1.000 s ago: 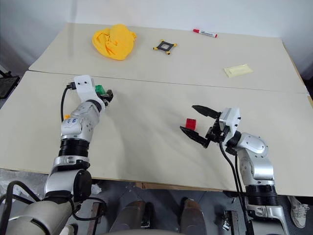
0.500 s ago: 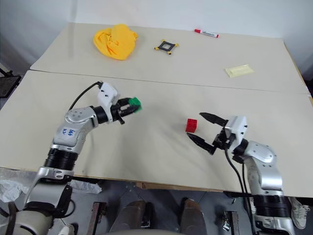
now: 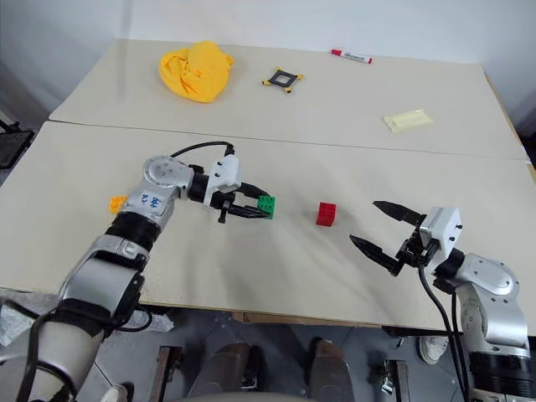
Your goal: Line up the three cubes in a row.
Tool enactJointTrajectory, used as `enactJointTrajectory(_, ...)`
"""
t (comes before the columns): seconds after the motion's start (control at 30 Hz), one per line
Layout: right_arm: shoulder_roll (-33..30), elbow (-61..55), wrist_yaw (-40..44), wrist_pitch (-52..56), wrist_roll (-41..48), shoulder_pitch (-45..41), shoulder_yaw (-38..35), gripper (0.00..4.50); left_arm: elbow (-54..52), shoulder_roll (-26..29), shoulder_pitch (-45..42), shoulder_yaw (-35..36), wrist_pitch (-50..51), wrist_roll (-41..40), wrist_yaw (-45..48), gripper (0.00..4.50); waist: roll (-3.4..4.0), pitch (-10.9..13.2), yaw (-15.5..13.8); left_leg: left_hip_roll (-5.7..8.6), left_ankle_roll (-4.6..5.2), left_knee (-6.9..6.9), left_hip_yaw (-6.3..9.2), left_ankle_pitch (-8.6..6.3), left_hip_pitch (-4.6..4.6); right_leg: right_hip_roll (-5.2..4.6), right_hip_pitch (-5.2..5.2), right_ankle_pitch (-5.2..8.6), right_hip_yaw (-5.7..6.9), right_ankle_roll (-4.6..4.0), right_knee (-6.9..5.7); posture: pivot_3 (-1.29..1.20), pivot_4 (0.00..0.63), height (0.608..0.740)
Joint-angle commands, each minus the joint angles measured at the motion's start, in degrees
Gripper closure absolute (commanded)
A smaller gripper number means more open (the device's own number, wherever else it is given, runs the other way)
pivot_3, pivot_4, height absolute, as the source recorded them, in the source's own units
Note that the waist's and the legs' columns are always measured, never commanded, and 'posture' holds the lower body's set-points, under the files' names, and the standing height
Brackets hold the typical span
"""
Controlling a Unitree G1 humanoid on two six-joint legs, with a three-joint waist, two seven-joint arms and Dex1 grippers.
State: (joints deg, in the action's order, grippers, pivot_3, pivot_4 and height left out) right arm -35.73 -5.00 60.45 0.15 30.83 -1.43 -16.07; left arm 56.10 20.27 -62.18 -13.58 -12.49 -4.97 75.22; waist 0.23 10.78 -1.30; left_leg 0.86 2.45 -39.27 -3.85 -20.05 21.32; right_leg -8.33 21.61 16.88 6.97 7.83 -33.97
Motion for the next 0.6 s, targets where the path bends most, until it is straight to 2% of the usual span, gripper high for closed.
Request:
enactJointTrajectory(0.03, 0.2, -3.3, -1.1, 0.3, 1.2, 1.5, -1.4, 0.0, 3.3, 0.7, -1.5, 0.9, -3.8, 1.5, 2.1, 3.02, 0.0, 0.0, 0.1, -0.01, 0.0, 0.0, 0.02, 0.0, -0.01, 0.0, 0.0, 0.0, -0.01, 0.0, 0.0, 0.0, 0.15, 0.74)
enactJointTrajectory(0.17, 0.1, -4.1, -1.5, 0.3, 1.4, 2.5, -1.4, 0.0, 6.5, 0.7, -2.1, 1.5, -4.6, 2.4, 4.1, 3.02, 0.0, 0.0, 0.0, -0.01, 0.01, -0.01, 0.03, 0.0, -0.02, 0.0, 0.0, 0.0, -0.02, 0.0, -0.02, 0.0, 0.15, 0.74)
enactJointTrajectory(0.6, -0.5, -4.4, -0.2, 0.2, 2.2, 4.8, -2.1, 0.0, 14.4, -3.7, -4.4, 4.1, -9.7, 5.2, -0.4, 3.02, -0.02, 0.0, -0.1, -0.01, 0.13, -0.04, 0.11, -0.01, 0.04, -0.12, 0.0, -0.03, 0.06, 0.05, -0.03, 0.0, 0.15, 0.74)
